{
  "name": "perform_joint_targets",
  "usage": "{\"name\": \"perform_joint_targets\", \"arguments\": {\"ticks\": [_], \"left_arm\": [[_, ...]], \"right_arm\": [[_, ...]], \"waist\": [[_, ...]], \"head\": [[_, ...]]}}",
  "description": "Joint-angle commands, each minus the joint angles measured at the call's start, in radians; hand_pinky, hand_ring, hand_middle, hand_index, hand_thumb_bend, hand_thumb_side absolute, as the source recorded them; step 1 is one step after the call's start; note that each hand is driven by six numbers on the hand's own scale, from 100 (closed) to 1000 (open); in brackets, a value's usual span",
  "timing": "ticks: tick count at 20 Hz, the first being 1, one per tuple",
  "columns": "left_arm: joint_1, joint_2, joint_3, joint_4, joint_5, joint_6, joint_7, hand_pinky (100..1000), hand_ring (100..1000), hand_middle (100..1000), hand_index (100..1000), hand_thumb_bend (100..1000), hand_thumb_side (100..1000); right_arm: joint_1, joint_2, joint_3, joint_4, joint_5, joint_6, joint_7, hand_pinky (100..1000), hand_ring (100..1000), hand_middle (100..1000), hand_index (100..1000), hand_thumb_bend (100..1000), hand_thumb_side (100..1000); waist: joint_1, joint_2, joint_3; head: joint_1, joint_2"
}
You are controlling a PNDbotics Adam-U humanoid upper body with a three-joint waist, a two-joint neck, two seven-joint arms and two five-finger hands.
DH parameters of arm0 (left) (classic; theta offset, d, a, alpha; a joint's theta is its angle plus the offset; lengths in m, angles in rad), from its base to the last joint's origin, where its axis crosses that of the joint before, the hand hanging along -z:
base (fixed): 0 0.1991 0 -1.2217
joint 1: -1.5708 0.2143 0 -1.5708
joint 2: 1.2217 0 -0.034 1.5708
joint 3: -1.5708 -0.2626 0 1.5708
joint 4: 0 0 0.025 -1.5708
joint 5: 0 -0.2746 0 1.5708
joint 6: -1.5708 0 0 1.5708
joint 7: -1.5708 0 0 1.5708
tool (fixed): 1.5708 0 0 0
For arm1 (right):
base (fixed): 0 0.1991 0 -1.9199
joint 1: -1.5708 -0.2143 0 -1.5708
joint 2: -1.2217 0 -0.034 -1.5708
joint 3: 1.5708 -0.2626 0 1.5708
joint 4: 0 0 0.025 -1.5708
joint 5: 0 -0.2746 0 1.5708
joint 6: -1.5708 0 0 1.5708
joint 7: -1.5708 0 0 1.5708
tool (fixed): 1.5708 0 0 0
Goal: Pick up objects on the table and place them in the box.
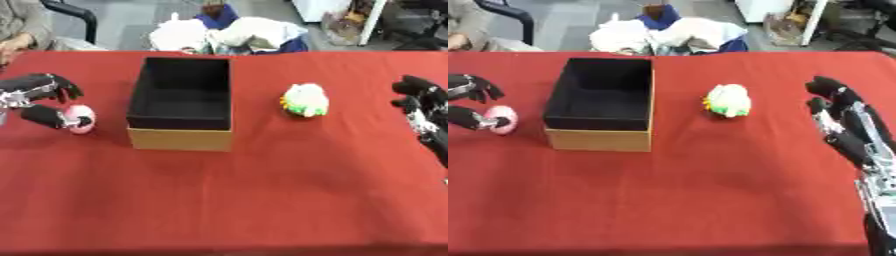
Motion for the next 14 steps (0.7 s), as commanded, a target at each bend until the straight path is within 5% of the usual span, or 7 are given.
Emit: {"name": "perform_joint_targets", "arguments": {"ticks": [1, 10, 14], "left_arm": [[-0.031, 0.009, 0.02, 0.013, -0.046, 0.004, 0.034, 719, 664, 676, 825, 512, 550], [-0.028, -0.002, 0.032, 0.043, -0.142, 0.033, 0.121, 648, 599, 614, 778, 523, 426], [-0.026, -0.001, 0.034, 0.049, -0.167, 0.029, 0.122, 585, 530, 538, 704, 492, 287]], "right_arm": [[-0.009, -0.017, -0.006, -0.007, -0.011, 0.0, 0.001, 807, 892, 795, 901, 100, 550], [-0.009, -0.015, -0.006, -0.007, -0.013, -0.001, 0.003, 808, 892, 795, 902, 100, 554], [-0.008, -0.015, -0.007, -0.006, -0.013, -0.001, 0.003, 808, 892, 795, 902, 100, 562]], "waist": [[0.001, -0.015, -0.002], [-0.001, -0.013, -0.002], [0.0, -0.013, -0.002]], "head": [[0.002, 0.005], [0.001, 0.005], [0.001, 0.005]]}}
